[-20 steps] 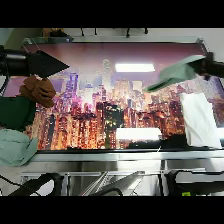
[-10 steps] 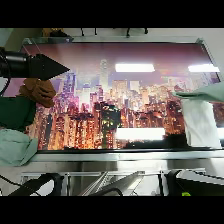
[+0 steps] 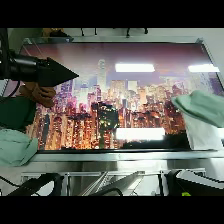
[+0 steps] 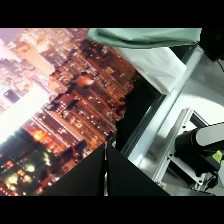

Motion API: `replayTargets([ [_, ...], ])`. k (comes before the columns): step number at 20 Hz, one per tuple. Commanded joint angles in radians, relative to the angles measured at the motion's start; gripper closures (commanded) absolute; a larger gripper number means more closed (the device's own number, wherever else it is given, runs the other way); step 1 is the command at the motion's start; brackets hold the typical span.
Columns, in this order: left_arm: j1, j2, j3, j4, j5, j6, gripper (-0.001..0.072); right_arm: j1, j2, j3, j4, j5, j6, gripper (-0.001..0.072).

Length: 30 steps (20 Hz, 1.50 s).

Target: Fold the shirts.

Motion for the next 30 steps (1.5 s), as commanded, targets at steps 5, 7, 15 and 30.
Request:
replayTargets([
  [5, -0.101, -0.001, 0.000, 0.071, -0.003, 0.033, 0.0692, -0.001, 0.011, -0.379, -0.241, -0.134, 0.064, 0.0153],
  [7, -0.110, -0.001, 0.000, 0.106, -0.003, 0.033, 0.0692, -0.001, -0.013, -0.360, -0.240, -0.091, 0.066, 0.0141],
  [15, -0.037, -0.001, 0.000, 0.112, 0.047, 0.033, 0.0692, 0.023, -0.013, 0.089, 0.110, -0.135, 0.068, 0.0559],
  [30, -0.148, 0.460, -0.866, 0.112, 0.345, -0.122, 0.0694, 1.124, 0.337, -0.530, 0.169, -0.686, -0.150, 0.0700],
])
